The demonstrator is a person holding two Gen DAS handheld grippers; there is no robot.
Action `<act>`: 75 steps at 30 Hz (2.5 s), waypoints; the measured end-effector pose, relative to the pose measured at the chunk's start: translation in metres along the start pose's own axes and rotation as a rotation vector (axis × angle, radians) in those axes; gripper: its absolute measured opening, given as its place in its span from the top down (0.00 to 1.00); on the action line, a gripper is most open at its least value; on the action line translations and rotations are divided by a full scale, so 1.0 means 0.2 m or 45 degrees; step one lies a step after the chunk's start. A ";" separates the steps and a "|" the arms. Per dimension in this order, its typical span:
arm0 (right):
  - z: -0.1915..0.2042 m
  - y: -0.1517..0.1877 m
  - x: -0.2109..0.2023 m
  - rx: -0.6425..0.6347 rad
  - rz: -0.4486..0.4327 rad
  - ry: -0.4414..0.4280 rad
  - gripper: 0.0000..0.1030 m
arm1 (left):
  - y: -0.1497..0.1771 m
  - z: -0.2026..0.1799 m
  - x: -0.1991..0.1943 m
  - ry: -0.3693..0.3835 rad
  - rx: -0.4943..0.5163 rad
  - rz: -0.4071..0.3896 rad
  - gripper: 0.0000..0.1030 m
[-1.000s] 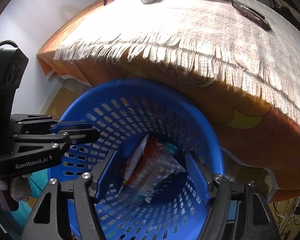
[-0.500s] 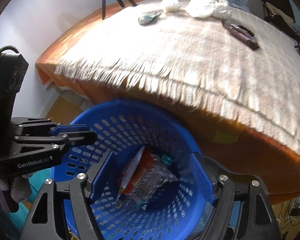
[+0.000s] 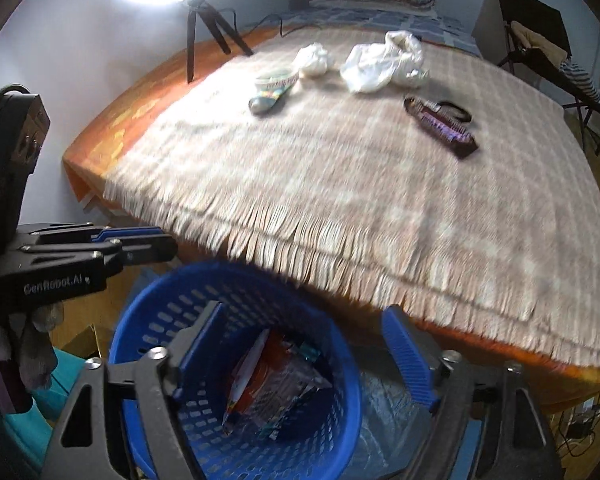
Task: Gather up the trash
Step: 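Open both tools to drop the bag and bottle into the basket, then reach the left tool to the white band while the right tool reaches the Snickers wrapper, then close the left tool on the white band while the right tool grips the Snickers wrapper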
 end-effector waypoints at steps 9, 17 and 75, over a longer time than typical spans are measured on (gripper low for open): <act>-0.17 -0.32 -0.16 0.025 -0.208 0.017 0.08 | -0.32 0.08 -0.05 -0.037 -0.001 -0.065 0.59; -0.45 -0.60 -0.16 0.026 -0.292 0.122 0.00 | -0.55 0.12 -0.01 -0.014 -0.036 -0.083 0.56; -0.49 -0.63 0.23 -0.003 -0.051 0.007 0.96 | -0.97 0.39 0.00 -0.043 -0.203 -0.245 0.98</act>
Point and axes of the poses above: each gripper's, at about its wrist camera, not at the fingertips, and x roughly the way its jaws point, z to its left, y to its underside, the point moved 10 cm from there along x, roughly the way its jaws point, and after that the axes turned 1 degree about y, right-handed, at the moved point
